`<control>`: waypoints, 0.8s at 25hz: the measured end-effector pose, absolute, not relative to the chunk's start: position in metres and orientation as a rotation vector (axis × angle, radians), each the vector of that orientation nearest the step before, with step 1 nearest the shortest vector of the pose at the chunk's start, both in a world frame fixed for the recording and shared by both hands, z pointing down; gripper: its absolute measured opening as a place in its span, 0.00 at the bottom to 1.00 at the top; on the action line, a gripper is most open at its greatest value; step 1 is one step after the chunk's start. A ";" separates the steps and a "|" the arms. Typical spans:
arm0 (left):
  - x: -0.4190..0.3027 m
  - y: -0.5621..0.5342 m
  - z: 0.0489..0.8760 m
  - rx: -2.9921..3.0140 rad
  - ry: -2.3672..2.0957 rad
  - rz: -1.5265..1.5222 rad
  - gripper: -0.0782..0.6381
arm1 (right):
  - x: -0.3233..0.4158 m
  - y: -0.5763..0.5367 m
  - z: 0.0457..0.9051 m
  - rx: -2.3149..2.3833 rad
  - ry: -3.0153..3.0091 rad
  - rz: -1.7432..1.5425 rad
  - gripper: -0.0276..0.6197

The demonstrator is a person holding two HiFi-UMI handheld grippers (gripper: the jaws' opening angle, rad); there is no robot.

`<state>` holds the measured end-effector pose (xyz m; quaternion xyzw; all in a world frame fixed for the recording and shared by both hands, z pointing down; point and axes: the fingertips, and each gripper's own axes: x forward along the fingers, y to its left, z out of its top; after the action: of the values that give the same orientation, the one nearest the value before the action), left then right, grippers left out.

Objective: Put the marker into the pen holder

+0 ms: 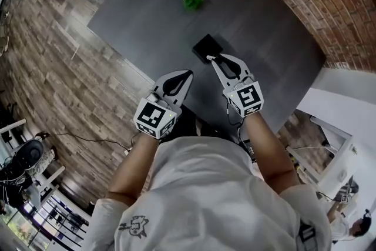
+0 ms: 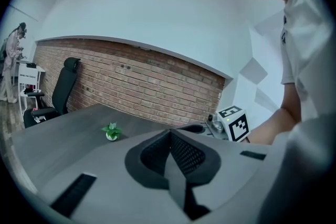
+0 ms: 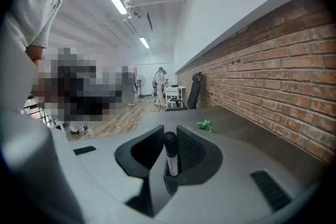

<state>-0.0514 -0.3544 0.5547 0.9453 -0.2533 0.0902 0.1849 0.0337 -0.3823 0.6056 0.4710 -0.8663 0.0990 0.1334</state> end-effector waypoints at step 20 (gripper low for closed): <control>-0.052 -0.344 0.558 2.653 -0.714 0.260 0.13 | 0.043 -0.369 0.631 1.370 -2.412 0.329 0.22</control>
<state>-0.0521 -0.3436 0.5583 0.9438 -0.2542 0.0926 0.1900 0.0426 -0.3691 0.6306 0.4829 -0.8505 0.1160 0.1734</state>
